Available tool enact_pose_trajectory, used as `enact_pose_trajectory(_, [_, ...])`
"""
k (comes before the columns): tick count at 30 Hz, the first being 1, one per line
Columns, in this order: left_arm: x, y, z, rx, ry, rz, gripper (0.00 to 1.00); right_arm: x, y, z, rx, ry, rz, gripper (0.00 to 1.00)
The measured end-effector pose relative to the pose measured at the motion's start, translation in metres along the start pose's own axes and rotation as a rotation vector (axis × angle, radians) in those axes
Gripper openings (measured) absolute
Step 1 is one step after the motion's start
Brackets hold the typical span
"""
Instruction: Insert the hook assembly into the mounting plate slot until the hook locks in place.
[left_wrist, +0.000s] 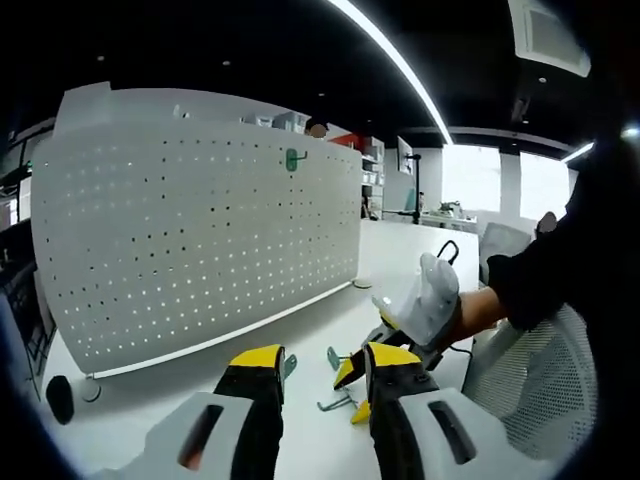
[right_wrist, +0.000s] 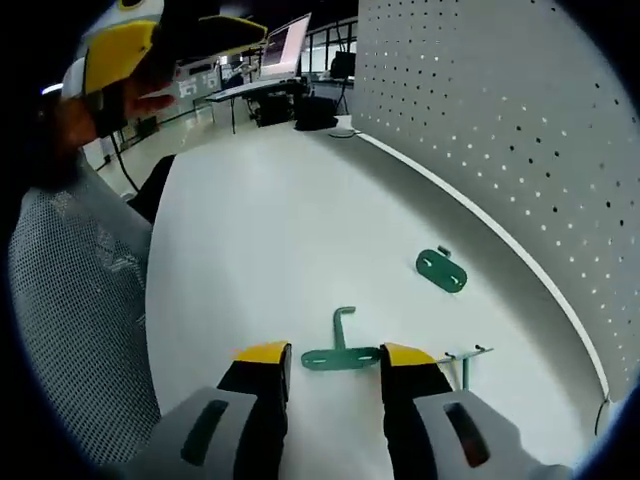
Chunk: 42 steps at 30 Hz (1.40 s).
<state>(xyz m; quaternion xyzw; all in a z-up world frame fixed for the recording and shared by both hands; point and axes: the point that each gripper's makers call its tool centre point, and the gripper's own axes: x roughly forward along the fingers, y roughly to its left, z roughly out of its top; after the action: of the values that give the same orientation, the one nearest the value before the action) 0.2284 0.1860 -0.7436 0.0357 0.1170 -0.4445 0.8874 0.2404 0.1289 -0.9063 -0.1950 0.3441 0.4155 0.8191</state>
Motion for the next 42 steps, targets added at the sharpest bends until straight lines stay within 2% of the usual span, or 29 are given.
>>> enact_pose_trajectory(3, [0.0,0.001,0.0,0.0,0.0,0.002,0.33,0.001,0.0,0.002,0.003,-0.007,0.002,0.29])
enact_pose_trajectory(14, [0.001,0.001,-0.001,0.001,0.007,0.003,0.32,-0.005,-0.005,0.007,-0.008,-0.023,-0.023,0.28])
enact_pose_trajectory(20, [0.001,0.002,-0.004,-0.008,0.017,0.004,0.32,-0.011,-0.008,0.018,-0.015,-0.063,-0.044,0.28])
enact_pose_trajectory(26, [0.003,0.003,-0.008,-0.026,0.032,0.006,0.32,-0.023,-0.008,0.038,-0.025,-0.141,-0.06,0.28])
enact_pose_trajectory(31, [0.003,0.007,-0.012,-0.092,0.039,0.005,0.3,-0.036,-0.002,0.061,-0.065,-0.226,-0.068,0.28])
enact_pose_trajectory(37, [0.001,0.013,-0.015,-0.218,0.023,0.003,0.28,-0.045,0.013,0.083,-0.172,-0.305,-0.064,0.28])
enact_pose_trajectory(42, [0.0,0.016,-0.018,-0.339,0.017,-0.009,0.27,-0.054,0.029,0.102,-0.227,-0.384,-0.025,0.28])
